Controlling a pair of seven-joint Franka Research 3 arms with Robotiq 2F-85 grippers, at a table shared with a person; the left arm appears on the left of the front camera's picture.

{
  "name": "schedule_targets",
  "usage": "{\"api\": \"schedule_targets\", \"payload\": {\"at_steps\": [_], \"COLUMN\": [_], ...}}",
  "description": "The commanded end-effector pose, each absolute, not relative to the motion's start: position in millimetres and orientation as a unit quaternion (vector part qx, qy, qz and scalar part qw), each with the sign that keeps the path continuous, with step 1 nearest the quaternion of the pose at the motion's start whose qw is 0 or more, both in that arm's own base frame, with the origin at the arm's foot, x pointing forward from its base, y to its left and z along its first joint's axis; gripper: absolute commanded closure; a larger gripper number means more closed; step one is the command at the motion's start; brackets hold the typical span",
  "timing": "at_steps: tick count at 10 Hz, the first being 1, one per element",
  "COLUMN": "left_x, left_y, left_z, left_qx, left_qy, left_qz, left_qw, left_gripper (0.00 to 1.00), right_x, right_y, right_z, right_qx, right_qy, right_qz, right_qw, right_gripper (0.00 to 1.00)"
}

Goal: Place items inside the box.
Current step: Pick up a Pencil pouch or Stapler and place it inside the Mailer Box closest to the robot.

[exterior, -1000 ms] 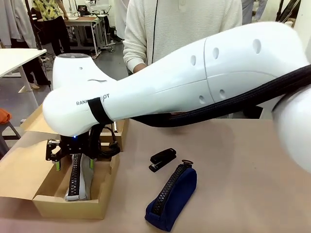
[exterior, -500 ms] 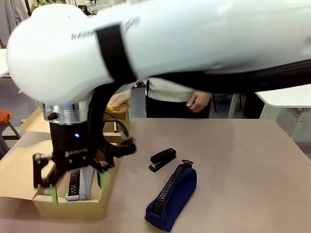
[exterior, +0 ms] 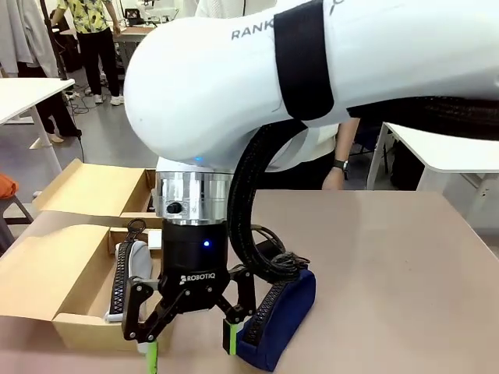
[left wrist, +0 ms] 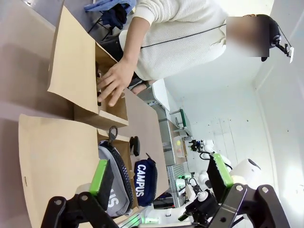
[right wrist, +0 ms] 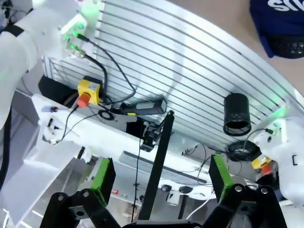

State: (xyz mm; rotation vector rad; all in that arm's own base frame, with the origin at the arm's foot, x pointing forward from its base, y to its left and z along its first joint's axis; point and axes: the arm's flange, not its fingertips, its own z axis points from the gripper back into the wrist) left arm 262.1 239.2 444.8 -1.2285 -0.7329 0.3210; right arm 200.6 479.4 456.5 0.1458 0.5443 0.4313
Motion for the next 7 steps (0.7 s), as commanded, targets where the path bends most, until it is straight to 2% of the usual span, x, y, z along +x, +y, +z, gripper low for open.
{"api": "schedule_targets", "payload": {"at_steps": [1, 3, 4, 5, 7], "left_x": [263, 263, 263, 263, 263], "left_y": [238, 238, 238, 238, 238], "left_z": [447, 447, 447, 447, 447], "left_qx": [-0.565, -0.565, -0.565, -0.565, -0.565], "left_qy": [-0.345, -0.345, -0.345, -0.345, -0.345], "left_qz": [0.140, 0.140, 0.140, 0.140, 0.140], "left_qw": [0.736, 0.736, 0.736, 0.736, 0.736], "left_gripper": [0.00, 0.00, 0.00, 0.00, 0.00], "right_x": [204, 257, 266, 268, 257], "right_y": [474, 418, 362, 305, 185], "right_z": [457, 468, 479, 491, 494], "right_qx": [0.072, 0.202, 0.278, 0.346, 0.485], "right_qy": [0.262, 0.230, 0.229, 0.192, 0.168], "right_qz": [0.205, 0.180, 0.170, 0.126, 0.093], "right_qw": [0.940, 0.935, 0.917, 0.910, 0.853], "right_gripper": [0.00, 0.00, 0.00, 0.00, 0.00]}}
